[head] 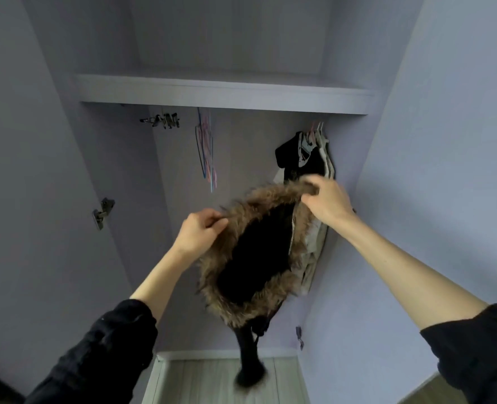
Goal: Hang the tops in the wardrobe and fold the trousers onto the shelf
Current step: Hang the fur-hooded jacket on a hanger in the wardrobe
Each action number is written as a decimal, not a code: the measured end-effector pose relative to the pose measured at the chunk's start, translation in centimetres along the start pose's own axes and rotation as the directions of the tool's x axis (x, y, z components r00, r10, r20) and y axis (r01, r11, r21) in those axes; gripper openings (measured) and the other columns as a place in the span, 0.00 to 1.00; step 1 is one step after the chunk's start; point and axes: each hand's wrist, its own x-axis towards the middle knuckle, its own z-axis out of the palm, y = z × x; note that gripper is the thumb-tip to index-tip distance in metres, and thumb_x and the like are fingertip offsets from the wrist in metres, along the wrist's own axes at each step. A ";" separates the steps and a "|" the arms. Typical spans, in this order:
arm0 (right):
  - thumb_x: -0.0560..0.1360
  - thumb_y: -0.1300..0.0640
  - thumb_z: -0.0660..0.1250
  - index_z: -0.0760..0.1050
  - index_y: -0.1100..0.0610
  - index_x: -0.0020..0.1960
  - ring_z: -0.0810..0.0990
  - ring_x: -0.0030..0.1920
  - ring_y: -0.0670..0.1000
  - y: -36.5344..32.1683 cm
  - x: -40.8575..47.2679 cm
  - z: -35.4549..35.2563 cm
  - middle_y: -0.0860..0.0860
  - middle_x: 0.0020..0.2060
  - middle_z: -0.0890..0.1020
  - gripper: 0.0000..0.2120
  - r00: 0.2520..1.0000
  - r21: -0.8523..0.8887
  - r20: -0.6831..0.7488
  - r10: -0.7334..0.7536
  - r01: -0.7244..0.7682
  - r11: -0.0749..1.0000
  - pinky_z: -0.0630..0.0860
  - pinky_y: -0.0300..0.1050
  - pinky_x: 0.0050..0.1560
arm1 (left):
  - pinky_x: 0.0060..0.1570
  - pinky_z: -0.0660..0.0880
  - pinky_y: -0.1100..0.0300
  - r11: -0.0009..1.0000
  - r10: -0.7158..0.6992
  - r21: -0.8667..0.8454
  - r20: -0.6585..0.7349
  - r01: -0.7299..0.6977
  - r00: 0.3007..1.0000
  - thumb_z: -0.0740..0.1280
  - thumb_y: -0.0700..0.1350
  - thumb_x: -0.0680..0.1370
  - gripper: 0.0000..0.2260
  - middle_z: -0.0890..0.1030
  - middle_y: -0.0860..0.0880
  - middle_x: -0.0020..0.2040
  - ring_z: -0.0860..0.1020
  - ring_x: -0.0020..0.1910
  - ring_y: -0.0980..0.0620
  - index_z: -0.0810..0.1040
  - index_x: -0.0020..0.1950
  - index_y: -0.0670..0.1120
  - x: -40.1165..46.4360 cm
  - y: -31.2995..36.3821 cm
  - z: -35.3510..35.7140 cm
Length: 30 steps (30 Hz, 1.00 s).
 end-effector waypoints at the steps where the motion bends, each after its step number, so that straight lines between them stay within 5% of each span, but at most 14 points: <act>1: 0.77 0.57 0.63 0.72 0.51 0.66 0.74 0.34 0.49 0.9 -0.4 0.5 0.49 0.40 0.80 0.17 0.997 -0.056 0.082 0.008 -0.003 0.998 0.72 0.43 0.40 | 0.44 0.70 0.59 0.999 0.034 -0.014 0.005 -0.034 0.999 0.67 0.43 0.77 0.06 0.82 0.42 0.44 0.77 0.43 0.50 0.79 0.49 0.41 0.4 0.6 -0.5; 3: 0.78 0.56 0.62 0.70 0.53 0.69 0.75 0.38 0.50 2.6 -1.1 1.5 0.50 0.43 0.80 0.19 0.972 -0.182 0.229 0.059 -0.017 0.983 0.73 0.47 0.51 | 0.43 0.70 0.59 0.995 0.102 -0.022 0.029 -0.101 0.994 0.65 0.43 0.78 0.06 0.81 0.42 0.42 0.75 0.41 0.51 0.77 0.47 0.41 1.0 2.0 -1.2; 6: 0.78 0.52 0.63 0.74 0.50 0.62 0.76 0.52 0.55 3.4 -1.8 2.6 0.50 0.46 0.78 0.13 0.915 -0.290 0.395 0.085 0.037 0.956 0.68 0.48 0.48 | 0.43 0.69 0.60 0.983 0.178 0.022 0.104 -0.182 0.978 0.64 0.43 0.79 0.04 0.79 0.45 0.41 0.74 0.40 0.51 0.74 0.45 0.44 1.6 3.7 -1.4; 10: 0.73 0.50 0.71 0.72 0.52 0.63 0.72 0.61 0.48 1.4 -2.6 3.6 0.47 0.58 0.75 0.20 0.847 0.125 0.523 -0.090 0.028 0.992 0.71 0.43 0.60 | 0.44 0.69 0.66 0.954 0.245 0.104 0.278 -0.283 0.929 0.64 0.40 0.78 0.06 0.79 0.52 0.40 0.76 0.42 0.54 0.74 0.43 0.49 1.5 4.5 -0.4; 15: 0.72 0.58 0.72 0.81 0.61 0.48 0.81 0.49 0.53 0.1 -3.2 5.4 0.55 0.45 0.84 0.08 0.901 0.251 0.392 -0.186 0.090 0.964 0.75 0.53 0.53 | 0.45 0.71 0.67 0.945 0.257 0.121 0.301 -0.304 0.918 0.65 0.40 0.78 0.06 0.80 0.54 0.39 0.77 0.42 0.54 0.75 0.42 0.50 0.7 4.5 0.4; 19: 0.75 0.61 0.67 0.80 0.63 0.48 0.80 0.48 0.56 -0.5 -2.6 4.6 0.58 0.44 0.82 0.06 0.912 0.277 0.345 -0.222 0.127 0.952 0.70 0.44 0.47 | 0.48 0.72 0.60 0.969 0.182 0.124 0.218 -0.212 0.959 0.68 0.43 0.76 0.02 0.80 0.49 0.41 0.78 0.44 0.50 0.77 0.45 0.46 0.1 2.3 -0.1; 23: 0.77 0.64 0.64 0.78 0.61 0.51 0.77 0.46 0.48 -2.4 -1.8 3.6 0.51 0.43 0.80 0.06 0.892 0.325 0.348 -0.288 0.173 0.930 0.70 0.38 0.46 | 0.49 0.70 0.60 0.951 -0.012 0.299 0.303 -0.083 0.953 0.72 0.52 0.72 0.14 0.79 0.53 0.45 0.76 0.48 0.54 0.78 0.53 0.47 -1.3 -1.1 0.2; 26: 0.77 0.63 0.63 0.79 0.60 0.51 0.78 0.45 0.47 -3.4 -1.0 3.7 0.50 0.43 0.80 0.06 0.882 0.340 0.328 -0.339 0.225 0.913 0.71 0.35 0.44 | 0.48 0.72 0.55 0.871 -0.042 0.488 0.167 -0.046 0.985 0.71 0.53 0.73 0.14 0.82 0.46 0.49 0.78 0.51 0.43 0.79 0.52 0.45 -1.5 -2.3 0.9; 30: 0.77 0.59 0.65 0.79 0.58 0.52 0.79 0.51 0.53 -2.2 1.2 4.0 0.50 0.46 0.80 0.06 0.893 0.264 0.309 -0.326 0.249 0.932 0.73 0.48 0.53 | 0.48 0.75 0.50 0.876 -0.014 0.482 0.003 0.011 1.000 0.68 0.49 0.75 0.10 0.83 0.43 0.49 0.79 0.49 0.39 0.81 0.53 0.47 -0.4 -2.4 -0.1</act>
